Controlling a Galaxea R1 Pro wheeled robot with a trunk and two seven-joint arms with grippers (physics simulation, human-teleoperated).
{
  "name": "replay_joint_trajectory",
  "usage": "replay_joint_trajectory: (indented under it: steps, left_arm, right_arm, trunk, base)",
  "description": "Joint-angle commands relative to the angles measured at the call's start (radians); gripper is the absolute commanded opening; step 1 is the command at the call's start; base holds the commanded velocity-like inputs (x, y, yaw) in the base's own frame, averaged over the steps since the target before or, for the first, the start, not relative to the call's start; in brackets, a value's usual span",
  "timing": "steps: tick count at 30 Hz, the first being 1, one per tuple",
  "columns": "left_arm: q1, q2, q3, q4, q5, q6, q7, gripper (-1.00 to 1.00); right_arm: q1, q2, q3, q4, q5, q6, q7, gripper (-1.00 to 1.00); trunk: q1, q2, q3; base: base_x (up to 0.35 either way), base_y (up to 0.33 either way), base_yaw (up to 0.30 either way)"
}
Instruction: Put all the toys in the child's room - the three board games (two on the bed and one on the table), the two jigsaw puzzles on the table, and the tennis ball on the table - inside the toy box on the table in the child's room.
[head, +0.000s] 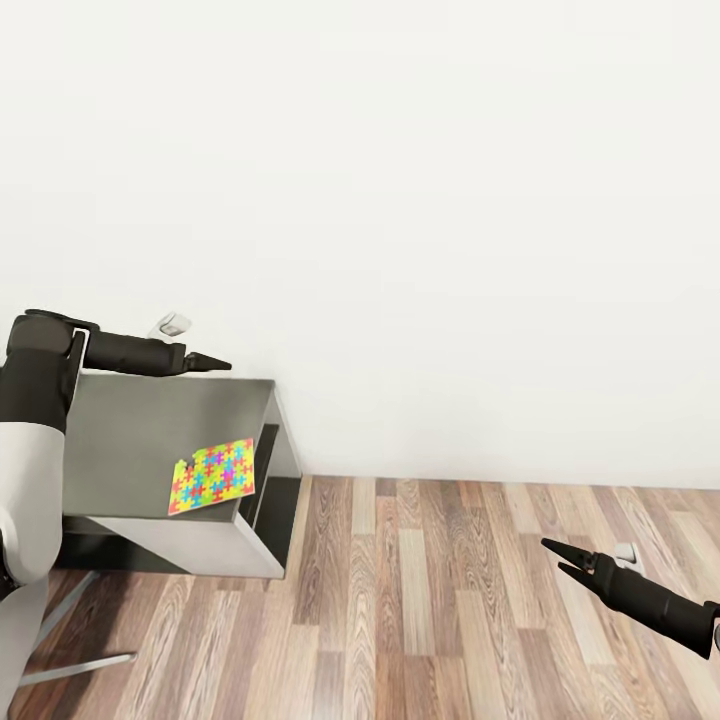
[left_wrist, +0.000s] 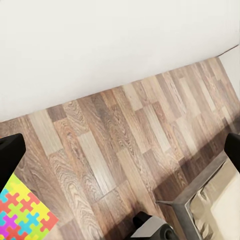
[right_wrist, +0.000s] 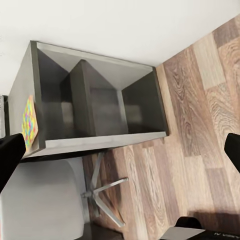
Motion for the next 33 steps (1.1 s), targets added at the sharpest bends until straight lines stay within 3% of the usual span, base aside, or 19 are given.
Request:
replay_joint_trajectory:
  steps: [1,33]
  left_arm:
    - [-0.001,-0.001,0.001,-0.001,-0.011,0.009,-0.009,1.00]
    - [0.004,-0.005,-0.003,-0.001,-0.011,0.001,-0.009,1.00]
  right_arm:
    - [-0.001,0.000,-0.001,-0.001,-0.001,0.006,0.002,1.00]
    - [-0.001,0.000,-0.004,0.002,-0.002,0.007,0.002,1.00]
  trunk:
    - [0.001,-0.002,0.000]
    - [0.001,-0.002,0.051]
  base:
    - [0.000,0.000,0.000]
    - [0.000,0.000,0.026]
